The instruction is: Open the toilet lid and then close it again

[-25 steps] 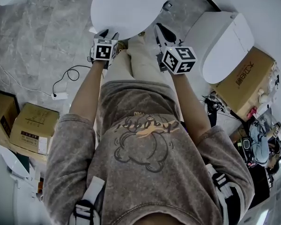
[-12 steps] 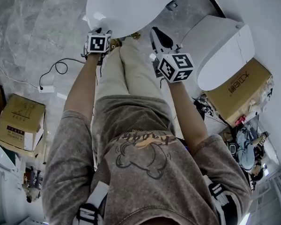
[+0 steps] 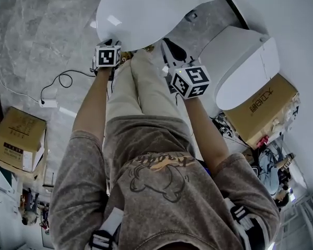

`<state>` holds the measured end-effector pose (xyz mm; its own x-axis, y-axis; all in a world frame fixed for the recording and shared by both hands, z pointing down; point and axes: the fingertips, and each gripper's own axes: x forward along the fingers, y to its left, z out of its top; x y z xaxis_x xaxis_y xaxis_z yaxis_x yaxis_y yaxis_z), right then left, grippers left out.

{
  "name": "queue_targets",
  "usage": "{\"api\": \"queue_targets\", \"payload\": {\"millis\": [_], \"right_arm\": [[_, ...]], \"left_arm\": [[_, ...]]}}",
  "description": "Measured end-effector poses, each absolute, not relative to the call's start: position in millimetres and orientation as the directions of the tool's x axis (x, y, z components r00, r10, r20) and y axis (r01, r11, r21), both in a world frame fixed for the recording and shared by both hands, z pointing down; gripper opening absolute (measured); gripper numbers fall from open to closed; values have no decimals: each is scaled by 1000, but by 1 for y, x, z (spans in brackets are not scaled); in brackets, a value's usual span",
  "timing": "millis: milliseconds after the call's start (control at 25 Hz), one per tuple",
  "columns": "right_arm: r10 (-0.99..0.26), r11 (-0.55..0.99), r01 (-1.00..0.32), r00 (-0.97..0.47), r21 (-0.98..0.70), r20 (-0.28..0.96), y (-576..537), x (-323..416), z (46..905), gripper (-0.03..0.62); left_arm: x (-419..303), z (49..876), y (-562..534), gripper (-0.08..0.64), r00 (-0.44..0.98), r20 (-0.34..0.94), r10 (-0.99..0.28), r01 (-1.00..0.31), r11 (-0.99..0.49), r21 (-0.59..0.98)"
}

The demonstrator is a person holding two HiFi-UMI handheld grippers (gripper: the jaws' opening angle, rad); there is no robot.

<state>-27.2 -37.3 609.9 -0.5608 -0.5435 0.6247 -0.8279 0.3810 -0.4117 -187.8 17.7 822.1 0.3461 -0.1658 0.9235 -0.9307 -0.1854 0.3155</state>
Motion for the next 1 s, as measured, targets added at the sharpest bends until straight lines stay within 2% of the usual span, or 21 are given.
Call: {"api": "queue_targets", "payload": {"millis": [120,200,480,760,1000], "right_arm": [[-552,402,-822,-570,-405,609,-42,-28,586,28],[-560,423,-814,-580,-397,592,-45,-29,566,28],[-626,454,-798,-602,-396,496,-51,-17,481,28],[-671,516,-781,-623,-351,401,-37,2,396,28],[-710,527,-786,-616,-322,342,-34,23,359,28]], "left_arm": [[-194,791,1,140,339,914,-224,-941,-79,330],[-197,764,-13,140,337,906,-255,-941,-73,329],[-200,645,-70,141,329,842,-428,-944,-155,290],[-167,501,-78,144,447,702,-554,-894,-295,337],[-148,400,-72,143,505,557,-660,-862,-357,359]]}}
